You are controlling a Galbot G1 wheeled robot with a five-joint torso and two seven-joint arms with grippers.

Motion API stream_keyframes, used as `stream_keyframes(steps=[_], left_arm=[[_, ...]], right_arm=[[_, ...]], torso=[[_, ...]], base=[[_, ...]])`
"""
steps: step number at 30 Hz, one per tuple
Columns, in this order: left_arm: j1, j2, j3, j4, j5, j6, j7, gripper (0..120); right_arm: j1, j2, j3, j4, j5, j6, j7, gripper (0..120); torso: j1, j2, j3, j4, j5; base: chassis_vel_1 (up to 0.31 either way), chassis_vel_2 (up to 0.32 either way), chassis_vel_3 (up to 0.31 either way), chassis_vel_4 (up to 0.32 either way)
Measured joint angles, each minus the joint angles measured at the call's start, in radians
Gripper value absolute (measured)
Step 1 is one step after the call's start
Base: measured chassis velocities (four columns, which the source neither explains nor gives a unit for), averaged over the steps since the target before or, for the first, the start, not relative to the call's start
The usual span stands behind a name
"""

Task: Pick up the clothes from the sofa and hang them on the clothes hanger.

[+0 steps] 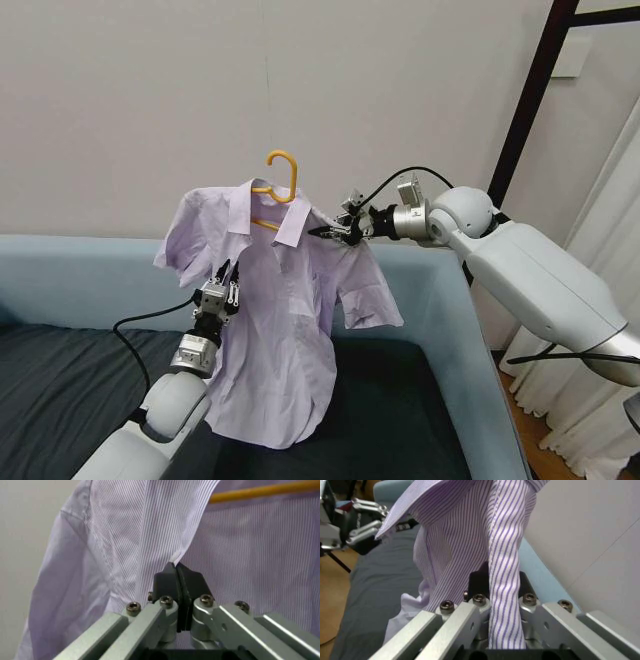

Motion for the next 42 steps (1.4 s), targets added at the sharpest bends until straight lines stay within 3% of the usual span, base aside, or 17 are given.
stream_keyframes(steps=[9, 13, 21, 25, 32, 42], left_arm=[[0.024, 0.068, -0.038, -0.134, -0.111, 0.019, 0.001, 0], [0.013, 0.125, -0.062, -0.219, -0.27, 0.086, -0.009, 0], [-0.07, 0.215, -0.085, -0.308, -0.44, 0.194, -0.028, 0], [-0.128, 0.258, -0.086, -0.309, -0.478, 0.214, -0.029, 0], [-0.243, 0.323, -0.056, -0.239, -0.497, 0.225, -0.013, 0], [-0.221, 0.208, 0.144, -0.155, -0.41, 0.239, -0.044, 0]], right_arm=[[0.004, 0.007, -0.004, -0.029, -0.026, 0.004, 0.02, 1], [0.015, 0.011, 0.001, -0.049, -0.05, 0.012, 0.023, 1], [0.048, 0.015, 0.001, -0.073, -0.058, 0.024, 0.032, 1], [0.073, 0.025, 0.008, -0.086, -0.031, 0.027, 0.055, 1], [0.12, 0.031, 0.037, -0.083, -0.008, 0.024, 0.078, 1], [0.118, 0.0, -0.016, -0.006, 0.003, -0.007, 0.1, 1]], torso=[[0.0, 0.0, 0.0, 0.0, 0.0], [0.0, 0.0, 0.0, -0.0001, 0.0], [0.0, 0.0, 0.0, -0.0001, 0.0001], [0.0, 0.0, 0.0, 0.0, 0.0], [0.0, 0.0, 0.0, 0.0, 0.0002], [0.0, 0.0, 0.0, -0.0002, -0.0001]], base=[[0.0, 0.0, 0.0, 0.0], [0.0, 0.0, 0.0, 0.0], [0.0, 0.0, 0.0, 0.0], [0.0, 0.0, 0.0, 0.0], [0.0, 0.0, 0.0, 0.0], [0.0, 0.0, 0.0, 0.0]])
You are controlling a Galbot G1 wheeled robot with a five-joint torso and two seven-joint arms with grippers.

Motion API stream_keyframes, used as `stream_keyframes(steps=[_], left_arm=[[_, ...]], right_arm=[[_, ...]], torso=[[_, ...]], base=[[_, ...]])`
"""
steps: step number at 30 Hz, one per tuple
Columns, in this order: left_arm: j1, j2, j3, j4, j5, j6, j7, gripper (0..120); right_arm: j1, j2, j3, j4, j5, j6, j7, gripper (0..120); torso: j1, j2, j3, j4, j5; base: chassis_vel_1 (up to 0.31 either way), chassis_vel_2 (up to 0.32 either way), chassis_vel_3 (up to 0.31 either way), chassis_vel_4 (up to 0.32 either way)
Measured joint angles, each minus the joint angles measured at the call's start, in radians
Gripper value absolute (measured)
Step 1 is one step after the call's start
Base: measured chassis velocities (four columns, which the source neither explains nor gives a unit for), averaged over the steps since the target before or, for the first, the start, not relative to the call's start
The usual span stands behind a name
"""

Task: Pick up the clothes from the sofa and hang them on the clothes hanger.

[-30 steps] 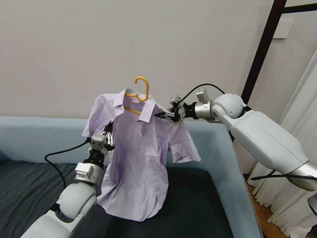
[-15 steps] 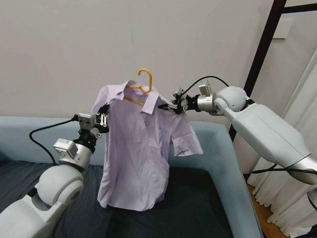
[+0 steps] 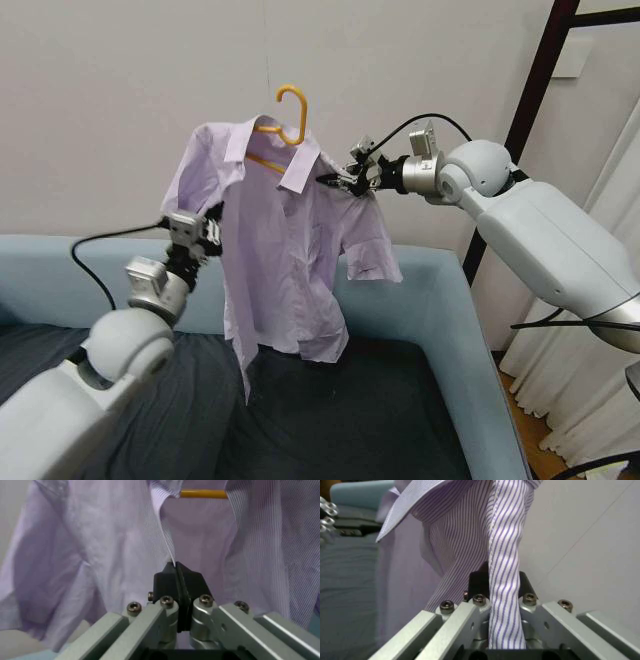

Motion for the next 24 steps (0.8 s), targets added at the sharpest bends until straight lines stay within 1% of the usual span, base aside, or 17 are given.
stream_keyframes(steps=[3, 7, 16, 20, 24], left_arm=[[-0.025, -0.045, 0.046, 0.046, 0.02, -0.016, -0.015, 0], [-0.049, -0.066, 0.075, 0.07, 0.026, -0.03, -0.02, 0], [-0.033, -0.076, 0.085, 0.062, 0.032, -0.034, -0.01, 0], [0.011, -0.078, 0.091, 0.057, 0.061, -0.039, 0.014, 0], [0.02, -0.098, 0.102, 0.057, 0.082, -0.041, 0.029, 0]], right_arm=[[-0.011, -0.006, -0.021, 0.02, 0.018, -0.007, 0.005, 1], [-0.014, -0.006, -0.034, 0.03, 0.028, -0.012, 0.008, 1], [-0.031, -0.001, -0.043, 0.03, 0.027, -0.013, 0.008, 1], [-0.033, 0.004, -0.041, 0.02, 0.037, -0.013, 0.008, 1], [-0.034, 0.01, -0.041, 0.021, 0.048, -0.013, 0.007, 1]], torso=[[0.0, 0.0, 0.0, 0.0, 0.0002], [0.0, 0.0, 0.0, 0.0, 0.0003], [0.0, 0.0, 0.0, 0.0003, 0.0003], [0.0, 0.0, 0.0, 0.0003, 0.0002], [0.0, 0.0, 0.0, 0.0003, 0.0]], base=[[0.0, 0.0, 0.0, 0.0], [0.0, 0.0, 0.0, 0.0], [0.0, 0.0, 0.0, 0.0], [0.0, 0.0, 0.0, 0.0], [0.0, 0.0, 0.0, 0.0]])
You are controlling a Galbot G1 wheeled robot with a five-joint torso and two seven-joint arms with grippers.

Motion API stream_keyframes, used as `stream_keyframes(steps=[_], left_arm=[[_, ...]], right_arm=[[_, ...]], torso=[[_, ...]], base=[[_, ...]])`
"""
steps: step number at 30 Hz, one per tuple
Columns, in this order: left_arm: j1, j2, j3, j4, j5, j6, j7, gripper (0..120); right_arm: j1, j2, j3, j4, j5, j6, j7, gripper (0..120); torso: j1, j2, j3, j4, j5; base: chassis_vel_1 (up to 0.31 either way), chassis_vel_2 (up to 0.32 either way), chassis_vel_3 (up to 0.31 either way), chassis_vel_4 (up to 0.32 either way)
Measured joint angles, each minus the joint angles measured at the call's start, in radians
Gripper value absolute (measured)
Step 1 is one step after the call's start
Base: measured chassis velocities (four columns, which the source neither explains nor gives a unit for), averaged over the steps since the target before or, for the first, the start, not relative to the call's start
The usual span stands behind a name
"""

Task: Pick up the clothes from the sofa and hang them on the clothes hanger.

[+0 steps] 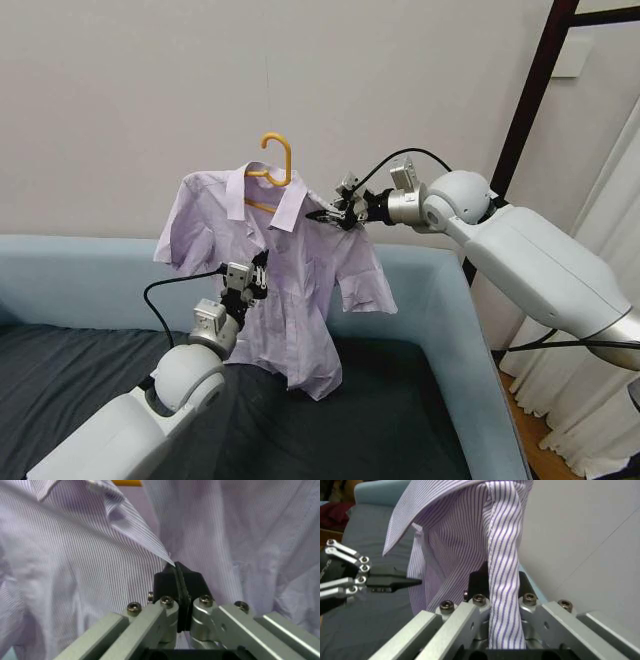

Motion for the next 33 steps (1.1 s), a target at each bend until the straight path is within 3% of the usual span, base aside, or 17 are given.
stream_keyframes(steps=[10, 16, 19, 25, 30, 31, 33], left_arm=[[0.014, -0.02, 0.001, 0.005, 0.026, -0.005, -0.025, 0], [0.087, 0.0, -0.03, -0.033, 0.04, -0.026, -0.041, 17], [0.164, -0.002, -0.08, -0.061, 0.052, -0.035, -0.075, 32], [0.248, -0.022, -0.136, -0.083, 0.051, -0.063, -0.124, 50], [0.273, -0.042, -0.143, -0.097, 0.047, -0.062, -0.165, 72], [0.273, -0.042, -0.143, -0.097, 0.047, -0.062, -0.165, 72], [0.265, -0.049, -0.135, -0.097, 0.047, -0.057, -0.168, 82]], right_arm=[[-0.016, -0.014, 0.001, 0.006, -0.002, 0.002, 0.0, 1], [-0.009, -0.046, 0.006, -0.008, -0.004, 0.002, 0.001, 1], [0.009, -0.101, 0.004, 0.002, 0.01, -0.019, 0.028, 1], [0.025, -0.192, -0.016, 0.041, 0.08, -0.052, 0.097, 1], [0.049, -0.36, -0.058, 0.175, 0.3, -0.143, 0.304, 1], [0.049, -0.36, -0.058, 0.175, 0.3, -0.143, 0.304, 1], [0.052, -0.443, -0.061, 0.253, 0.425, -0.188, 0.466, 1]], torso=[[0.0, 0.0, 0.0, -0.0003, 0.0002], [0.0, 0.0, 0.0, 0.0003, 0.0002], [0.0, 0.0, 0.0, -0.0004, 0.0004], [0.0, 0.0, 0.0, 0.0002, 0.0002], [0.0, 0.0, 0.0, -0.0003, 0.0007], [0.0, 0.0, 0.0, -0.0003, 0.0007], [0.0, 0.0, 0.0, 0.0, 0.0005]], base=[[0.0, 0.0, 0.0, 0.0], [0.0, 0.0, 0.0, 0.0], [0.0, 0.0, 0.0, 0.0], [0.0, 0.0, 0.0, 0.0], [0.0, 0.0, 0.0, 0.0], [0.0, 0.0, 0.0, 0.0], [0.0, 0.0, 0.0, 0.0]])
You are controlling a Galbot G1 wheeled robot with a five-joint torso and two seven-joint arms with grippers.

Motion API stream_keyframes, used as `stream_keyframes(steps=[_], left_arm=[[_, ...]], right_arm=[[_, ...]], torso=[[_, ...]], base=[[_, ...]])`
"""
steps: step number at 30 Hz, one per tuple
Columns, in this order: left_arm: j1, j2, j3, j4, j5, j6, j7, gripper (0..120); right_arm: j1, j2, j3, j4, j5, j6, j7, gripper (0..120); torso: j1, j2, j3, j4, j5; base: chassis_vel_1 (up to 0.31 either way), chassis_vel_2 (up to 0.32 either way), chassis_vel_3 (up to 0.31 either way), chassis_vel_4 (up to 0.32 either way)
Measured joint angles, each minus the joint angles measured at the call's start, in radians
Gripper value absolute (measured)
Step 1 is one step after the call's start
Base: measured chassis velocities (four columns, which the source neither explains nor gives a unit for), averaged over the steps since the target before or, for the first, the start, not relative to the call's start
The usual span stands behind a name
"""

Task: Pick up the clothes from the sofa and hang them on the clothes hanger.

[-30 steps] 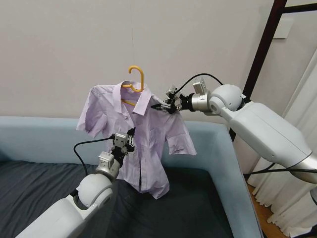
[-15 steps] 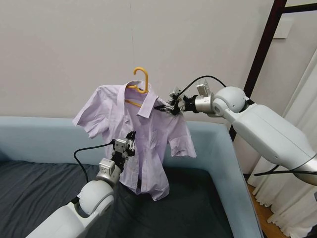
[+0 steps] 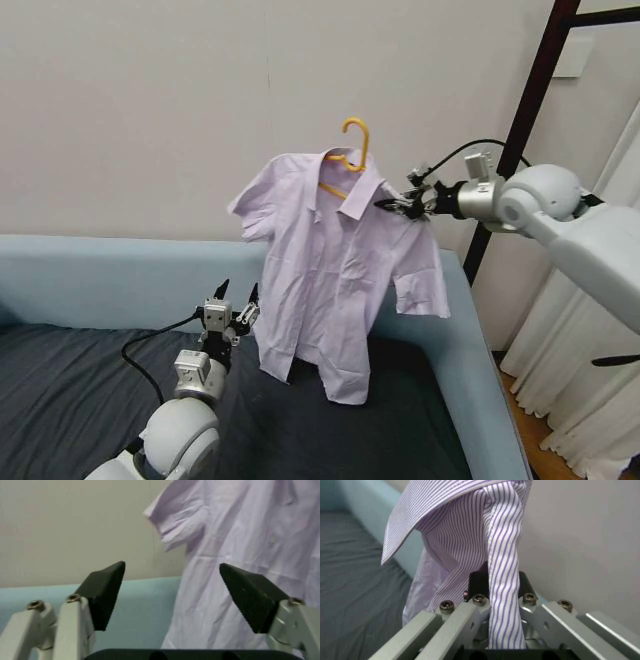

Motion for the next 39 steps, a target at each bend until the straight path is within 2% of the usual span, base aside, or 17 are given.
stream_keyframes(steps=[1, 2, 6, 7, 12, 17, 21, 27, 31, 33, 35, 39], left_arm=[[-0.006, -0.004, 0.006, 0.0, 0.0, 0.002, 0.0, 87], [-0.006, -0.004, 0.006, 0.0, 0.0, 0.002, 0.0, 87], [-0.016, -0.016, 0.02, -0.004, 0.003, 0.007, 0.002, 99], [-0.016, -0.016, 0.02, -0.004, 0.003, 0.007, 0.002, 99], [-0.01, -0.026, 0.023, -0.027, 0.005, 0.023, 0.003, 100], [-0.002, -0.017, 0.016, -0.045, 0.005, 0.028, 0.002, 100], [0.016, -0.006, 0.0, -0.064, 0.006, 0.029, -0.002, 100], [0.038, -0.006, -0.008, -0.089, 0.01, 0.03, -0.005, 100], [0.04, 0.006, -0.018, -0.1, 0.009, 0.03, -0.008, 100], [0.039, 0.009, -0.021, -0.102, 0.007, 0.03, -0.01, 100], [0.039, 0.018, -0.027, -0.105, 0.003, 0.028, -0.015, 100], [0.04, 0.021, -0.03, -0.105, 0.002, 0.026, -0.019, 100]], right_arm=[[0.0, -0.05, 0.008, 0.042, 0.069, -0.031, 0.093, 1], [0.0, -0.05, 0.008, 0.042, 0.069, -0.031, 0.093, 1], [-0.018, -0.184, 0.083, 0.119, 0.212, -0.093, 0.265, 1], [-0.018, -0.184, 0.083, 0.119, 0.212, -0.093, 0.265, 1], [-0.017, -0.247, 0.166, 0.152, 0.355, -0.118, 0.483, 1], [0.004, -0.275, 0.182, 0.132, 0.381, -0.118, 0.511, 1], [0.063, -0.306, 0.131, 0.101, 0.363, -0.118, 0.49, 1], [0.07, -0.333, 0.108, 0.031, 0.279, -0.118, 0.434, 1], [0.086, -0.317, 0.089, -0.071, 0.15, -0.117, 0.396, 1], [0.106, -0.311, 0.069, -0.095, 0.128, -0.116, 0.391, 1], [0.177, -0.291, 0.001, -0.154, 0.106, -0.116, 0.389, 1], [0.234, -0.257, -0.039, -0.198, 0.114, -0.115, 0.426, 1]], torso=[[0.0, 0.0, 0.0, -0.0001, 0.0001], [0.0, 0.0, 0.0, -0.0001, 0.0001], [0.0, 0.0, 0.0, -0.0009, 0.0003], [0.0, 0.0, 0.0, -0.0009, 0.0003], [0.0, 0.0, 0.0, 0.0004, -0.0002], [0.0, 0.0, 0.0, 0.0002, -0.0004], [0.0, 0.0, 0.0, -0.0002, -0.0002], [0.0, 0.0, 0.0, -0.0001, -0.0002], [0.0, 0.0, 0.0, -0.0002, 0.0002], [0.0, 0.0, 0.0, -0.0001, 0.0], [0.0, 0.0, 0.0, 0.0002, -0.0002], [0.0, 0.0, 0.0, 0.0, -0.0002]], base=[[0.0, 0.0, 0.0, 0.0], [0.0, 0.0, 0.0, 0.0], [0.0, 0.0, 0.0, 0.0], [0.0, 0.0, 0.0, 0.0], [0.0, 0.0, 0.0, 0.0], [0.0, 0.0, 0.0, 0.0], [0.0, 0.0, 0.0, 0.0], [0.0, 0.0, 0.0, 0.0], [0.0, 0.0, 0.0, 0.0], [0.0, 0.0, 0.0, 0.0], [0.0, 0.0, 0.0, 0.0], [0.0, 0.0, 0.0, 0.0]])
